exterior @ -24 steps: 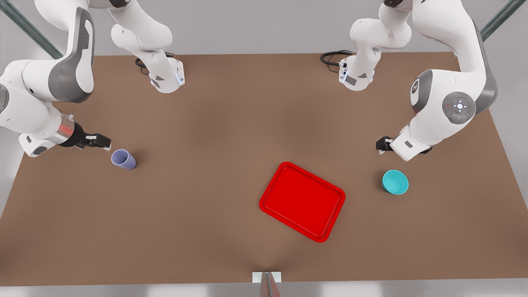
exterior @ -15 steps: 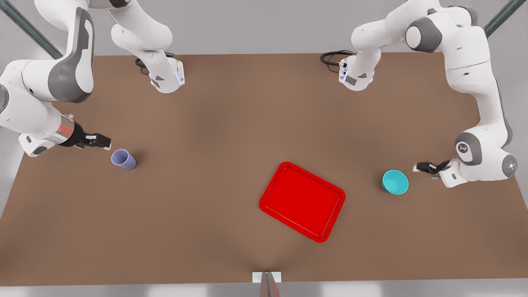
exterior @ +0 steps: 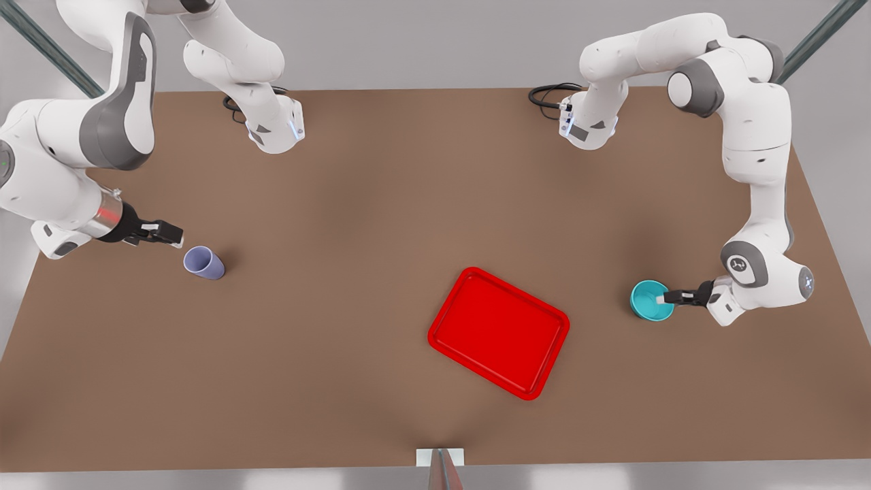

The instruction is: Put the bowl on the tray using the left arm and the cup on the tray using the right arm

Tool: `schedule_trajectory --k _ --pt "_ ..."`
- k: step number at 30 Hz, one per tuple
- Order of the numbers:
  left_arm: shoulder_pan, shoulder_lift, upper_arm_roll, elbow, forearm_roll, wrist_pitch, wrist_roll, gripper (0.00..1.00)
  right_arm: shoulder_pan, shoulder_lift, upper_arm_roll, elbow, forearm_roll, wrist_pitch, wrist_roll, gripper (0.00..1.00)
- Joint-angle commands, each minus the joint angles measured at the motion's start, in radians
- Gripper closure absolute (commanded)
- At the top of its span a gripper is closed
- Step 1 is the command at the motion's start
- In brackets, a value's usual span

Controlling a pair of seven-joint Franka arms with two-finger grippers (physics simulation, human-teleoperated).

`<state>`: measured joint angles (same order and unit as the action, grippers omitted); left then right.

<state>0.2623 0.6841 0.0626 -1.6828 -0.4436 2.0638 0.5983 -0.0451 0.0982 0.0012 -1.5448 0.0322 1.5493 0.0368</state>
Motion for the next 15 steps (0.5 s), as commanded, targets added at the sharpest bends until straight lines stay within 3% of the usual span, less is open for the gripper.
schedule_trajectory --k 1,9,10,15 --pt "0.0 0.0 -0.001 0.0 -0.004 0.001 0.0 0.63 -0.001 0.0 -0.001 -0.001 0.0 0.0 0.0 0.0" --pt "-0.008 0.006 -0.001 0.0 0.0 0.032 -0.025 0.69 -0.007 0.005 0.0 0.002 0.002 0.0 0.0 0.0" --pt "-0.008 0.006 -0.001 0.0 0.002 0.03 -0.026 0.78 -0.007 0.005 0.0 0.002 0.002 0.0 0.0 0.0" --pt "-0.012 0.012 -0.001 -0.002 0.002 0.03 -0.035 0.79 -0.009 0.006 0.0 0.002 0.002 0.0 0.0 0.0"
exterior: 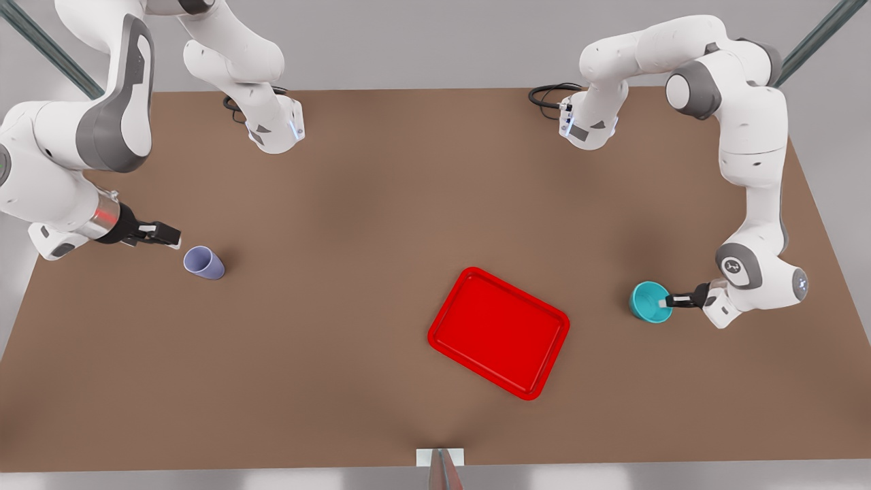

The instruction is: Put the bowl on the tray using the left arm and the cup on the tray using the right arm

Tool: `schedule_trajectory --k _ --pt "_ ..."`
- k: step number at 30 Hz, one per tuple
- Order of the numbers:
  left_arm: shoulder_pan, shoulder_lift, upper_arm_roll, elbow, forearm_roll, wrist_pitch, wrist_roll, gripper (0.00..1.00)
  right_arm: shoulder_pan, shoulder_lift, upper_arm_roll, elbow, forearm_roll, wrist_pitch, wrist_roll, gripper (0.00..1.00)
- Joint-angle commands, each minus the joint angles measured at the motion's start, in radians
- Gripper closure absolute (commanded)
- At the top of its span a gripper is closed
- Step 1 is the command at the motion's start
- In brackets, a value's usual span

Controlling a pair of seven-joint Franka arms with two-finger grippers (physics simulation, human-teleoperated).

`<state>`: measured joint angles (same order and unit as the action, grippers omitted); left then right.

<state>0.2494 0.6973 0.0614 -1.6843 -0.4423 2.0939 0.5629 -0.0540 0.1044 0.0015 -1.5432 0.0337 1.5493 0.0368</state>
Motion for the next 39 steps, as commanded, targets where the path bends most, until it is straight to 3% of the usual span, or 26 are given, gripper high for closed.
schedule_trajectory --k 1,5,9,11,15,22,24,26,27,28,29,30,31,34,36,39 --pt "-0.001 0.001 0.0 0.0 0.0 0.0 0.0 0.79 0.0 0.0 0.0 0.0 0.0 0.0 0.0 0.0" --pt "-0.038 -0.05 -0.003 0.002 -0.006 -0.043 -0.115 0.79 0.0 0.0 -0.002 0.002 0.0 0.0 0.0 0.0" --pt "-0.283 -0.228 -0.002 0.032 0.005 -0.124 -0.504 0.79 0.0 0.0 0.0 0.002 0.0 0.0 0.0 0.0" --pt "-0.435 -0.184 -0.002 0.143 0.074 -0.106 -0.761 0.79 0.0 0.0 0.0 0.002 0.0 0.002 0.0 0.0" --pt "-0.582 -0.015 -0.009 0.324 0.119 -0.06 -1.037 0.79 0.0 0.0 0.0 0.002 0.0 0.0 0.0 0.0" --pt "-0.599 0.077 -0.011 0.307 0.123 0.032 -1.032 0.79 -0.004 0.0 0.0 0.002 0.0 0.0 0.0 0.0" --pt "-0.599 0.085 -0.008 0.308 0.122 0.035 -1.031 0.67 -0.004 0.0 0.0 0.002 0.0 0.002 0.0 0.0" --pt "-0.598 0.1 -0.003 0.31 0.122 0.044 -1.015 0.67 -0.004 0.0 0.0 0.0 0.0 0.002 0.0 0.0" --pt "-0.596 0.11 -0.003 0.313 0.122 0.046 -1.009 0.55 -0.004 0.0 0.0 0.002 0.0 0.002 0.0 0.0" --pt "-0.596 0.113 -0.002 0.313 0.122 0.049 -1.008 0.3 -0.004 0.0 0.0 0.002 0.0 0.002 0.0 0.0" --pt "-0.596 0.114 -0.002 0.313 0.125 0.061 -1.008 0.21 -0.004 0.0 0.0 0.002 0.0 0.002 0.0 0.0" --pt "-0.596 0.116 -0.002 0.313 0.125 0.061 -1.005 0.05 -0.004 0.0 0.0 0.002 0.0 0.002 0.0 0.0" --pt "-0.596 0.114 -0.002 0.316 0.125 0.061 -1.0 0.0 -0.004 0.0 -0.002 0.0 0.0 0.002 0.0 0.0" --pt "-0.594 0.028 0.054 0.33 0.155 -0.018 -0.977 0.0 -0.006 0.0 0.0 -0.002 -0.002 0.0 0.002 0.0" --pt "-0.596 -0.194 0.08 0.328 0.39 -0.303 -0.781 0.0 -0.013 0.0 0.0 -0.002 0.0 -0.002 0.005 0.0" --pt "-0.595 -0.433 0.078 0.314 0.488 -0.649 -0.552 0.0 -0.003 0.04 0.005 0.023 -0.005 0.0 0.0 0.0"
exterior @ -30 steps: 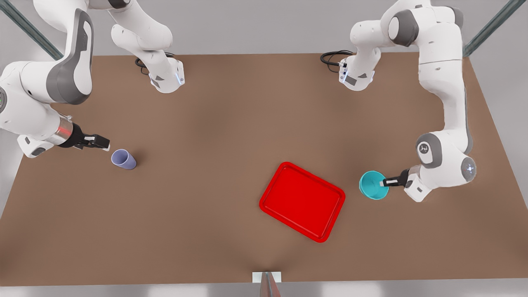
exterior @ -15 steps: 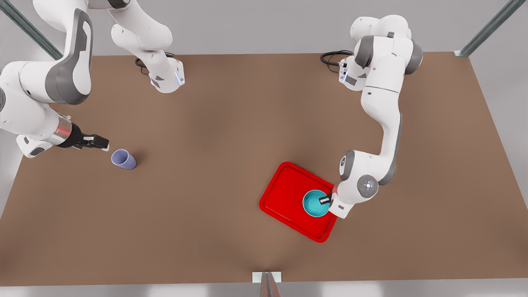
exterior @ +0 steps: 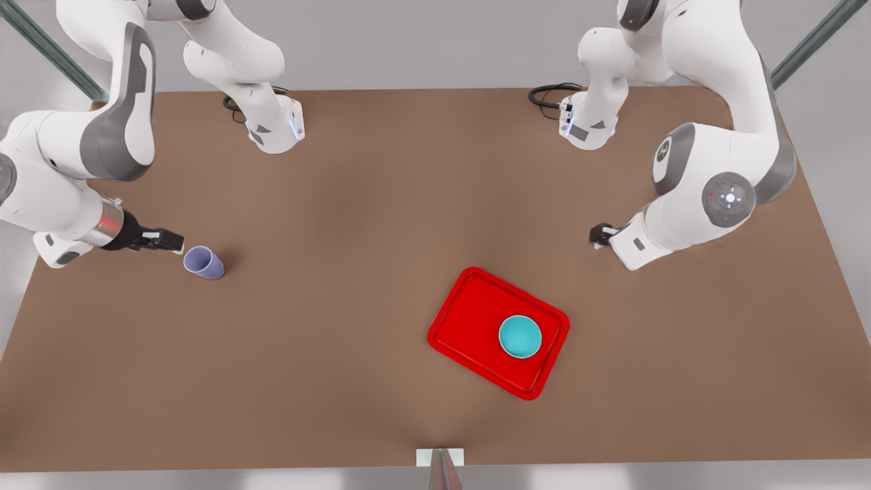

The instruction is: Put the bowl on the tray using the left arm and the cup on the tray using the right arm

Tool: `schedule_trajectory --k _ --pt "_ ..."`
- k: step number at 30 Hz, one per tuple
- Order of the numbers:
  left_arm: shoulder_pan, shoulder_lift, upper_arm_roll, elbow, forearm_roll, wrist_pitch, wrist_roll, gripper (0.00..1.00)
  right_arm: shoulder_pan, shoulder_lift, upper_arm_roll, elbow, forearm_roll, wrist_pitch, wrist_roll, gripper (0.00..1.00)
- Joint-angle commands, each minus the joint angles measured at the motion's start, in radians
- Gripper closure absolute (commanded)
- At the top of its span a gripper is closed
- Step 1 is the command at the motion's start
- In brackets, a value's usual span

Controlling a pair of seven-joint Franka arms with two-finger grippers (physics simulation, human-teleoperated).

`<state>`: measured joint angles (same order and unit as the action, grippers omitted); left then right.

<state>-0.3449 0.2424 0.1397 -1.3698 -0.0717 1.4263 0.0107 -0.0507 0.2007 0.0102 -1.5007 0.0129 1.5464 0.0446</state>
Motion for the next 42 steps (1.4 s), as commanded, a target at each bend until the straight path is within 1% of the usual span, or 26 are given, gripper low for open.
schedule_trajectory --k 1,3,4,6,9,12,13,14,16,19,24,30,34,35,36,37,39,40,41,42 --pt "0.0 -0.008 0.001 -0.003 0.119 -0.012 -0.001 0.0 0.002 0.011 0.0 0.013 -0.002 0.0 -0.002 0.0" --pt "0.007 -0.028 0.0 -0.009 0.141 -0.02 -0.006 0.0 -0.008 0.071 -0.004 0.011 -0.008 -0.019 -0.04 0.0" --pt "0.009 -0.034 0.001 -0.018 0.141 -0.02 -0.009 0.0 -0.037 0.086 -0.009 -0.012 -0.025 0.0 -0.137 0.0" --pt "0.009 -0.026 0.004 -0.014 0.141 -0.021 -0.008 0.0 -0.1 0.042 -0.009 -0.15 -0.024 0.106 -0.15 0.0" --pt "0.01 -0.026 0.006 -0.012 0.142 -0.023 -0.006 0.0 -0.23 0.057 -0.009 -0.234 -0.018 0.205 -0.292 0.0" --pt "0.01 -0.034 0.006 -0.012 0.142 -0.04 -0.005 0.0 -0.247 0.074 -0.007 -0.272 0.002 0.25 -0.321 0.0" --pt "0.009 -0.034 0.004 -0.012 0.142 -0.04 -0.002 0.0 -0.247 0.066 -0.007 -0.329 0.009 0.314 -0.321 0.0" --pt "0.01 -0.034 0.004 -0.014 0.142 -0.04 0.0 0.0 -0.247 0.062 -0.009 -0.369 0.027 0.333 -0.322 0.0" --pt "0.009 -0.034 0.004 -0.014 0.142 -0.041 0.002 0.0 -0.285 0.062 -0.007 -0.455 0.028 0.437 -0.364 0.0" --pt "0.01 -0.032 0.006 -0.015 0.142 -0.041 0.0 0.0 -0.294 0.016 -0.007 -0.562 0.081 0.454 -0.393 0.0" --pt "0.01 -0.032 0.006 -0.015 0.142 -0.046 0.0 0.0 -0.304 0.063 -0.009 -0.57 0.081 0.523 -0.396 0.0" --pt "0.009 -0.032 0.004 -0.014 0.142 -0.047 0.0 0.0 -0.302 0.1 -0.009 -0.573 0.081 0.538 -0.394 0.0" --pt "0.01 -0.034 0.004 -0.014 0.142 -0.052 -0.002 0.0 -0.302 0.103 -0.009 -0.595 0.074 0.54 -0.394 0.12" --pt "0.009 -0.034 0.006 -0.014 0.142 -0.052 -0.002 0.0 -0.302 0.109 -0.009 -0.595 0.074 0.54 -0.394 0.12" --pt "0.01 -0.032 0.006 -0.014 0.142 -0.052 -0.002 0.0 -0.304 0.114 -0.009 -0.595 0.074 0.54 -0.394 0.16" --pt "0.009 -0.032 0.004 -0.015 0.142 -0.052 -0.002 0.0 -0.304 0.117 -0.01 -0.595 0.074 0.541 -0.394 0.22" --pt "0.009 -0.032 0.006 -0.014 0.142 -0.052 -0.002 0.0 -0.304 0.123 -0.009 -0.595 0.074 0.541 -0.394 0.29" --pt "0.009 -0.032 0.004 -0.014 0.141 -0.052 -0.002 0.0 -0.304 0.123 -0.01 -0.595 0.074 0.541 -0.394 0.38" --pt "0.009 -0.032 0.004 -0.014 0.142 -0.053 -0.002 0.0 -0.304 0.123 -0.009 -0.595 0.074 0.541 -0.394 0.43" --pt "0.009 -0.032 0.004 -0.015 0.142 -0.053 -0.002 0.0 -0.304 0.128 -0.009 -0.595 0.074 0.54 -0.394 0.51"
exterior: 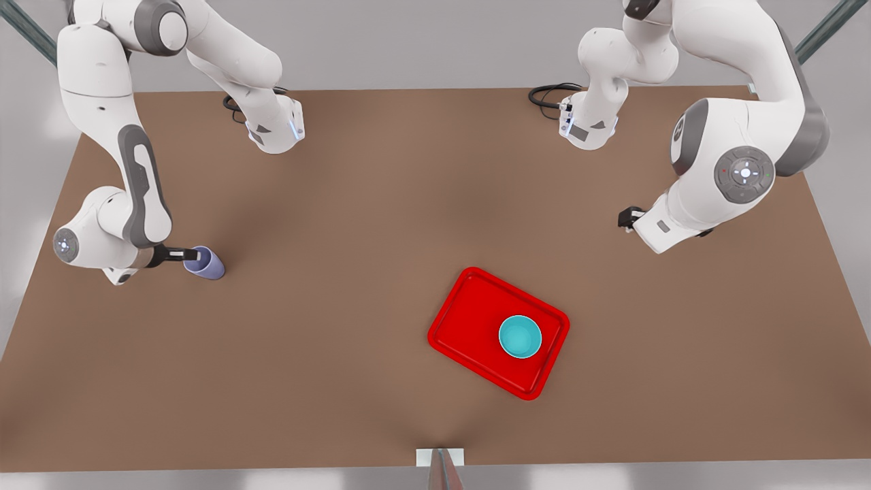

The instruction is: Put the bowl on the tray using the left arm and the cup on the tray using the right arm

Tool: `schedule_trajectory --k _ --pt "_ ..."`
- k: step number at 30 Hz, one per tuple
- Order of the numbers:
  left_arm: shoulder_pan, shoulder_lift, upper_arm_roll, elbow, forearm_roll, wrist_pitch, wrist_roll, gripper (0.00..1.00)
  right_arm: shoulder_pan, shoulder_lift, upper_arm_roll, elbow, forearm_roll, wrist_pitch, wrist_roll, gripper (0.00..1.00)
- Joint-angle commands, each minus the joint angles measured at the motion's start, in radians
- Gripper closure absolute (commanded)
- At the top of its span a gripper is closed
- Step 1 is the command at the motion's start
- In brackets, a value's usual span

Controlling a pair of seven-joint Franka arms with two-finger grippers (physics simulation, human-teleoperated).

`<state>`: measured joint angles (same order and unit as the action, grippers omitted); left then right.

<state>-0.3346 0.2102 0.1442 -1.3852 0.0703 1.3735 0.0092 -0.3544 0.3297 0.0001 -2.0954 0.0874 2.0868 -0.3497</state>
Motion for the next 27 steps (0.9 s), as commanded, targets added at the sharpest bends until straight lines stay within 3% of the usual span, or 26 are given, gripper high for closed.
schedule_trajectory --k 1,2,3,22,27 --pt "0.0 0.0 0.0 0.0 0.0 -0.001 0.0 0.0 0.0 0.002 0.0 0.0 0.0 -0.001 0.0 0.62" --pt "0.0 0.0 0.0 0.0 0.0 -0.001 0.0 0.0 0.002 0.002 0.001 0.0 0.0 -0.001 0.005 0.75" --pt "0.0 0.0 0.0 0.0 0.0 -0.001 0.0 0.0 0.003 0.006 0.001 0.002 0.0 -0.002 0.011 0.79" --pt "-0.001 0.0 0.0 0.003 0.0 -0.008 0.002 0.0 0.015 -0.012 0.008 0.017 0.0 -0.022 0.04 0.79" --pt "-0.001 -0.003 0.0 0.006 0.0 -0.013 0.002 0.0 0.1 -0.035 0.012 0.156 -0.001 -0.206 0.181 0.79"
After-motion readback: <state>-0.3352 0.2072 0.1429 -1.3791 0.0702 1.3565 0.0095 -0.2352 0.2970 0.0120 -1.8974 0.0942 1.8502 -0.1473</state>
